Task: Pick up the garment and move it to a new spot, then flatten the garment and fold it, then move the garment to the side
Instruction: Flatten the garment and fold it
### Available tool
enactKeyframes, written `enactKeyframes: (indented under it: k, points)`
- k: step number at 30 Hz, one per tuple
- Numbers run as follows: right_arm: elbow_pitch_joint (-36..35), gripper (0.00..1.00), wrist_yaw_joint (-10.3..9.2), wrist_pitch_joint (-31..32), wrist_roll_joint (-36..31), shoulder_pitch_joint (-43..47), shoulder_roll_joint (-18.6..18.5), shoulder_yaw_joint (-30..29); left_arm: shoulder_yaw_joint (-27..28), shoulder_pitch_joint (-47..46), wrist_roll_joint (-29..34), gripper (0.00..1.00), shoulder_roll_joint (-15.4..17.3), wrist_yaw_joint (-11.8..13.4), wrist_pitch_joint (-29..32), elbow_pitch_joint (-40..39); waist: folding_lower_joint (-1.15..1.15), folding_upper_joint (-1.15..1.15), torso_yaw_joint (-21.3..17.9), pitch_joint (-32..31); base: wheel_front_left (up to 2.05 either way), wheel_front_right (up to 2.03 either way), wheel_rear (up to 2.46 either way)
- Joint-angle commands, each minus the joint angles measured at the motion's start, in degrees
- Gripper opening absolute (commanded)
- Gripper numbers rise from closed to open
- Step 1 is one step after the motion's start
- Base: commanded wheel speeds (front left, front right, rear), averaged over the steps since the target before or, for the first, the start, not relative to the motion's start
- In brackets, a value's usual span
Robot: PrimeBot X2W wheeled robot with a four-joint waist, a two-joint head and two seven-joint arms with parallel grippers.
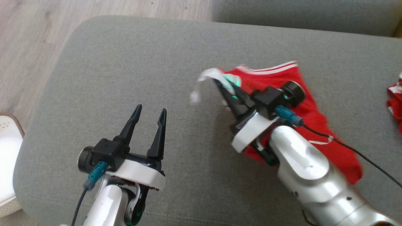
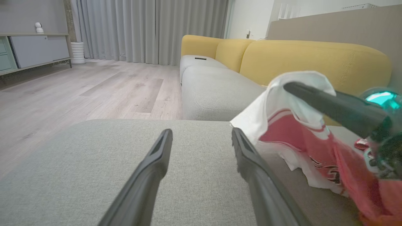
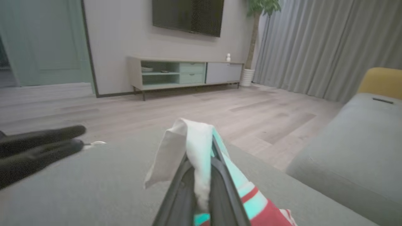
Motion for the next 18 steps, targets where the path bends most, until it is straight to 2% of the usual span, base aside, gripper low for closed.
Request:
enactKeyframes:
  k: [1,6,12,18]
  points:
    - [-4.6,0.00,-0.05,-0.8,1.7,-2.7,1.1,3.0,1.9,-1.1,0.0,1.00,0.1,0.2,-0.3,-1.9,0.00,0.00,0.0,-0.7,0.00,0.00,0.00]
    - [-12.2,0.00,-0.05,-1.0,7.3,-5.9,1.1,7.4,2.3,-0.5,0.0,1.00,0.1,0.3,-0.3,-2.1,0.00,0.00,-0.1,-1.1,0.00,0.00,0.00]
    - [-16.2,0.00,-0.05,-1.0,10.7,-11.0,-2.2,4.7,2.5,-0.4,-0.2,1.00,0.1,0.5,-0.3,-2.6,0.00,0.00,-0.5,-0.4,0.00,0.00,0.00]
    - [-11.1,0.00,-0.05,1.8,13.9,-17.3,-11.7,-2.8,1.8,-1.6,-0.9,1.00,0.1,0.7,-0.3,-3.2,0.00,0.00,-0.3,2.0,0.00,0.00,0.00]
